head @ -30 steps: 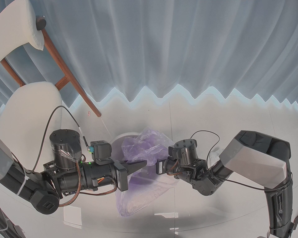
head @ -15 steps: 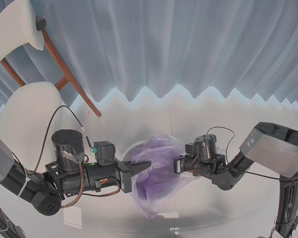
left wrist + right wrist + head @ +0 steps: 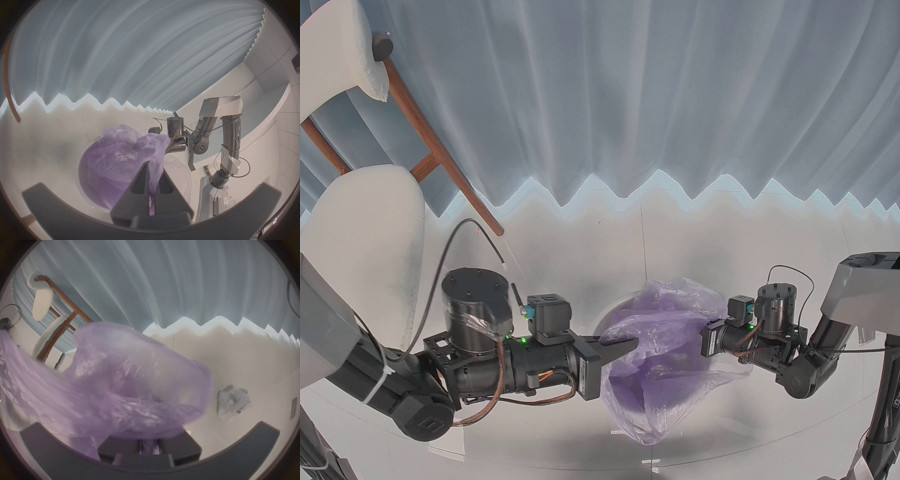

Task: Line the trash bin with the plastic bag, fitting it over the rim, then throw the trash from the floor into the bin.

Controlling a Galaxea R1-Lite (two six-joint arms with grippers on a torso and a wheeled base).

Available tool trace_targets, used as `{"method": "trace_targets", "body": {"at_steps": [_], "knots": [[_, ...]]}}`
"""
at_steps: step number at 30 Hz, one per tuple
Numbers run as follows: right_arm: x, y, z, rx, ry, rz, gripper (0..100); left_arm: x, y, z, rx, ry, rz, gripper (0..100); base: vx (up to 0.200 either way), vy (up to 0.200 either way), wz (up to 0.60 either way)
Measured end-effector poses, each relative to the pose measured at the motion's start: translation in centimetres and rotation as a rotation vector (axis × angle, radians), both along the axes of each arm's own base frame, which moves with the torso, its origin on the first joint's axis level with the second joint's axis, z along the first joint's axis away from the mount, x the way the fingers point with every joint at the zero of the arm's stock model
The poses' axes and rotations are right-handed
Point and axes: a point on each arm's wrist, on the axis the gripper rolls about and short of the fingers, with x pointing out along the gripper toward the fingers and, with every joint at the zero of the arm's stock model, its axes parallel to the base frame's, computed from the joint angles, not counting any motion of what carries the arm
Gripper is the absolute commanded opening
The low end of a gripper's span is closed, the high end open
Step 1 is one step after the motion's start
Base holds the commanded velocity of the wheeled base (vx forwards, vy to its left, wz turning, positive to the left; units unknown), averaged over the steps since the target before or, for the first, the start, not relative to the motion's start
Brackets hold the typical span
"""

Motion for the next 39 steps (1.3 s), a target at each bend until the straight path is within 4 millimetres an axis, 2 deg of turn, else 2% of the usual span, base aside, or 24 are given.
{"method": "trace_targets", "body": {"at_steps": [3,4,12,18,28,39], "knots": [[-0.5,-0.4,-0.5,0.025,-0.033,-0.007,0,0.3,-0.8,-0.6,0.008,0.009,-0.01,0,0.0,0.0,0.0],[-0.6,-0.5,-0.7,0.033,-0.042,-0.009,100,0.5,-1.0,-0.8,0.011,0.012,-0.013,0,0.0,0.0,0.0],[-2.9,-1.6,-3.5,0.032,0.013,-0.006,100,0.8,-2.3,-2.3,0.041,0.04,-0.022,0,0.0,0.0,0.0],[-4.5,-2.3,-4.4,0.02,0.074,0.003,100,0.7,-2.5,-2.6,0.049,0.046,-0.013,0,0.0,0.0,0.0],[-4.5,-3.6,-2.3,0.046,0.025,-0.037,100,0.8,-2.8,-2.2,0.038,0.035,0.004,0,0.0,0.0,0.0],[-7.2,-5.3,-0.1,0.082,0.035,-0.026,100,1.1,-3.0,-1.4,0.012,0.03,0.048,0,0.0,0.0,0.0]]}}
